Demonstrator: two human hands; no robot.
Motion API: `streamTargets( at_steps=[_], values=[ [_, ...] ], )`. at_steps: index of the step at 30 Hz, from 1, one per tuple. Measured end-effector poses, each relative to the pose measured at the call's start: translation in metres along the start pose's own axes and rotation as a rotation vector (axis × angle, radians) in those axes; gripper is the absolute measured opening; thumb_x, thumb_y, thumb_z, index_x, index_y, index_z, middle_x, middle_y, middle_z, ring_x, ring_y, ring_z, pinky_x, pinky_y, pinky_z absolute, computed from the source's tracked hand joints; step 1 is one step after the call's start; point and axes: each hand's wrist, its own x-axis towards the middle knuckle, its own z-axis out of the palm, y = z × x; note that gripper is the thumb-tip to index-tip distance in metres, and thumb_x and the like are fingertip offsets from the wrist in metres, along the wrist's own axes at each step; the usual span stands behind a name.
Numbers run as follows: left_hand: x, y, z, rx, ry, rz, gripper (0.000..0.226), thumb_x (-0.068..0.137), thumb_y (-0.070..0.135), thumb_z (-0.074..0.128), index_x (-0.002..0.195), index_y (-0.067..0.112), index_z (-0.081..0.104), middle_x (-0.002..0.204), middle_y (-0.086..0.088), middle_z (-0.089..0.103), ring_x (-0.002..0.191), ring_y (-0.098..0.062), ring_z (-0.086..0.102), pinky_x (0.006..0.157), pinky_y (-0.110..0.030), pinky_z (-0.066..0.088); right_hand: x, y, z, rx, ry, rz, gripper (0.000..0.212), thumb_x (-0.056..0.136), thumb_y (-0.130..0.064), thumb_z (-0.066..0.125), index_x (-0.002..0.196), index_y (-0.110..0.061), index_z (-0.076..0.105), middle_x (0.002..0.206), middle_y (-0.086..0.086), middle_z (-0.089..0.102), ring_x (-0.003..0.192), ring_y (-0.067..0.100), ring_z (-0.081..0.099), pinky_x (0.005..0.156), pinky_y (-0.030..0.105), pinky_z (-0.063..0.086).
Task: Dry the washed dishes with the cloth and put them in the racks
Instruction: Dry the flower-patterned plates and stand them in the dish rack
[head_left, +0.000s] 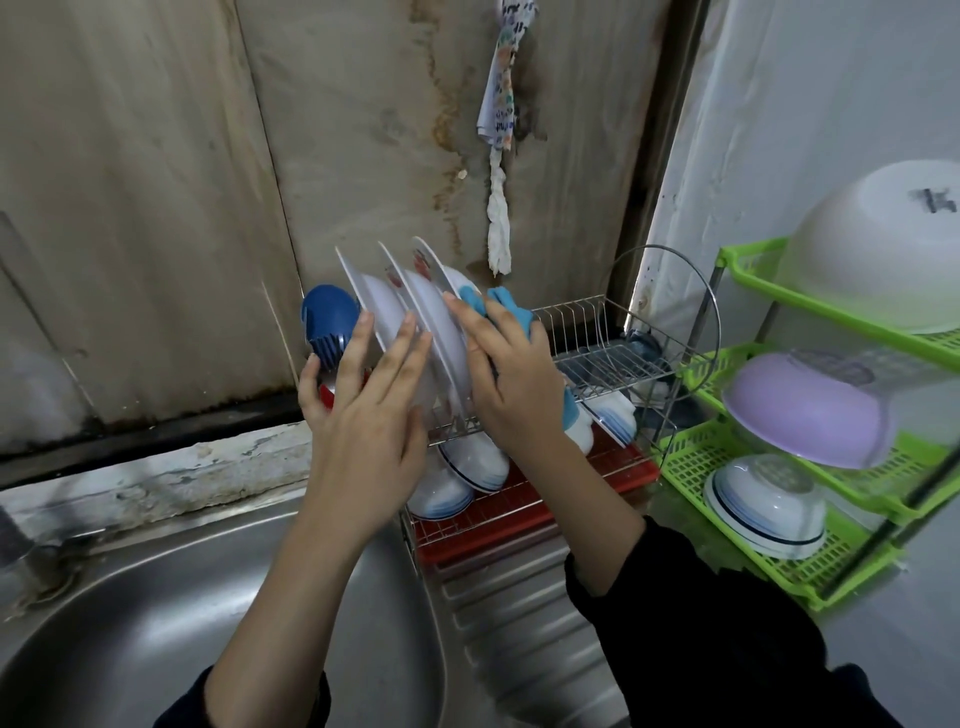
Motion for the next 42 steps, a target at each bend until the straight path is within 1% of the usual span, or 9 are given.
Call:
streamTargets(
  at_steps=[5, 9, 14, 20, 23, 27, 32, 38, 42],
  values=[
    [-0.01, 0.0, -0.011, -0.02, 0.05, -0.029, 0.057, 0.086, 0.022, 0.043, 0.143, 0.02, 0.046, 0.153, 0.005, 0.037, 0.146, -0.019, 0.017, 0.11, -0.042, 0.007, -0.003, -0.009, -0.006, 0.028, -0.003, 0.101, 0.046, 0.096, -0.025, 0.037, 0.139, -0.035, 0.052, 0.137, -0.005, 0.056, 0.103, 0.027, 0.05, 0.067, 0.032, 0.046],
    [-0.022, -0.003, -0.028, -0.114, 0.074, -0.037, 0.05, 0.091, 0.023, 0.04, 0.139, 0.015, 0.051, 0.15, -0.003, 0.044, 0.144, -0.024, 0.027, 0.107, -0.042, 0.021, -0.016, -0.02, -0.016, -0.007, 0.055, 0.227, 0.047, 0.089, -0.014, 0.054, 0.132, -0.033, 0.059, 0.125, -0.008, 0.061, 0.09, 0.018, 0.051, 0.057, 0.023, 0.033],
    [-0.053, 0.001, -0.057, -0.162, 0.025, -0.084, 0.053, 0.091, 0.025, 0.035, 0.14, 0.014, 0.051, 0.147, -0.004, 0.047, 0.141, -0.022, 0.034, 0.106, -0.045, 0.033, -0.047, -0.047, -0.04, -0.001, 0.085, 0.207, 0.053, 0.082, -0.005, 0.057, 0.129, -0.029, 0.061, 0.123, -0.004, 0.063, 0.087, 0.02, 0.053, 0.059, 0.024, 0.036],
    [-0.108, 0.008, -0.103, -0.125, -0.076, -0.207, 0.054, 0.088, 0.028, 0.035, 0.138, 0.018, 0.053, 0.146, -0.005, 0.049, 0.141, -0.021, 0.037, 0.11, -0.04, 0.022, -0.1, -0.101, -0.078, 0.031, -0.089, 0.274, 0.051, 0.087, -0.011, 0.057, 0.132, -0.036, 0.058, 0.128, -0.011, 0.057, 0.101, 0.017, 0.052, 0.062, 0.022, 0.036],
    [-0.143, 0.008, -0.133, -0.147, -0.101, -0.256, 0.054, 0.087, 0.031, 0.033, 0.133, 0.019, 0.059, 0.145, -0.007, 0.05, 0.14, -0.023, 0.037, 0.11, -0.037, 0.019, -0.127, -0.131, -0.091, 0.073, -0.201, 0.296, 0.049, 0.088, -0.017, 0.054, 0.133, -0.036, 0.056, 0.129, -0.012, 0.056, 0.102, 0.016, 0.052, 0.067, 0.027, 0.044],
    [-0.196, 0.005, -0.176, -0.11, -0.155, -0.331, 0.049, 0.086, 0.026, 0.042, 0.132, 0.02, 0.06, 0.145, -0.005, 0.05, 0.139, -0.022, 0.038, 0.109, -0.041, 0.024, -0.164, -0.177, -0.105, 0.137, -0.292, 0.27, 0.048, 0.088, -0.018, 0.054, 0.133, -0.033, 0.057, 0.127, -0.008, 0.058, 0.103, 0.019, 0.055, 0.075, 0.033, 0.05],
    [-0.256, -0.007, -0.231, -0.018, -0.2, -0.378, 0.05, 0.085, 0.03, 0.039, 0.125, 0.017, 0.064, 0.138, -0.009, 0.057, 0.131, -0.026, 0.048, 0.104, -0.045, 0.031, -0.207, -0.238, -0.105, 0.285, -0.359, 0.27, 0.051, 0.082, -0.022, 0.048, 0.131, -0.028, 0.061, 0.126, -0.004, 0.061, 0.109, 0.026, 0.057, 0.085, 0.043, 0.052],
    [-0.314, -0.034, -0.283, 0.088, -0.258, -0.508, 0.048, 0.082, 0.025, 0.044, 0.124, 0.017, 0.066, 0.138, -0.007, 0.056, 0.133, -0.023, 0.047, 0.106, -0.043, 0.028, -0.236, -0.304, -0.098, 0.311, -0.503, 0.249, 0.049, 0.091, -0.013, 0.054, 0.135, -0.032, 0.056, 0.133, -0.003, 0.057, 0.118, 0.025, 0.05, 0.094, 0.029, 0.036],
    [-0.343, -0.059, -0.305, 0.134, -0.278, -0.602, 0.046, 0.085, 0.027, 0.043, 0.126, 0.022, 0.064, 0.141, -0.002, 0.054, 0.135, -0.018, 0.043, 0.108, -0.041, 0.024, -0.247, -0.344, -0.079, 0.363, -0.573, 0.186, 0.049, 0.089, -0.015, 0.051, 0.134, -0.034, 0.057, 0.128, -0.007, 0.058, 0.109, 0.023, 0.054, 0.09, 0.041, 0.048]
  ],
)
